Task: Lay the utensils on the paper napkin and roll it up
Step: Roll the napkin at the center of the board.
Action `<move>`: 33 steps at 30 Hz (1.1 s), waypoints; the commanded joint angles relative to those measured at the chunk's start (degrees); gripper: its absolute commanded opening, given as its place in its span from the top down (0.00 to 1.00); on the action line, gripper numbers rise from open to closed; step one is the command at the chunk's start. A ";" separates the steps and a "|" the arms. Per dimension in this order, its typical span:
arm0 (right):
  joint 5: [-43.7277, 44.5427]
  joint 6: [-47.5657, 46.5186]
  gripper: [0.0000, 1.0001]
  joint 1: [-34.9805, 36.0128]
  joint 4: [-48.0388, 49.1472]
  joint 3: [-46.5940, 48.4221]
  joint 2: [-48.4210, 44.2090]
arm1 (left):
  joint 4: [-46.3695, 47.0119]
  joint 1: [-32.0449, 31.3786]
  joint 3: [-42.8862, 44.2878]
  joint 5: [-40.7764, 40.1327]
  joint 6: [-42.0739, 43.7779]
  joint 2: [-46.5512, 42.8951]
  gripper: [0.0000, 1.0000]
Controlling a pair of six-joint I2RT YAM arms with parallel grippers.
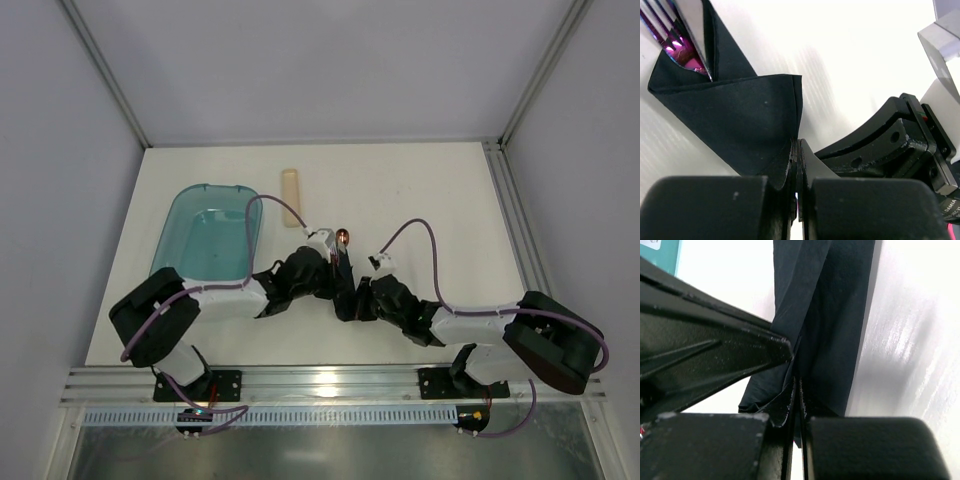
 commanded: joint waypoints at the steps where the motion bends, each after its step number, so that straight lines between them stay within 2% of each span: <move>1: 1.81 0.18 0.95 0.51 -0.36 -0.91 -2.88 | 3.10 -0.31 2.59 0.54 1.42 0.86 1.00; 13: 0.40 0.62 0.95 0.95 2.09 -1.96 0.01 | 2.57 -0.23 3.56 0.98 2.48 2.00 1.00; 23: 1.89 0.27 0.95 0.95 1.57 -3.10 -1.29 | 2.49 -0.31 6.02 3.09 3.53 5.60 0.99; 33: 3.04 -0.08 0.69 1.04 -0.02 -6.61 -11.49 | 0.29 -0.14 7.42 1.69 4.41 6.39 0.98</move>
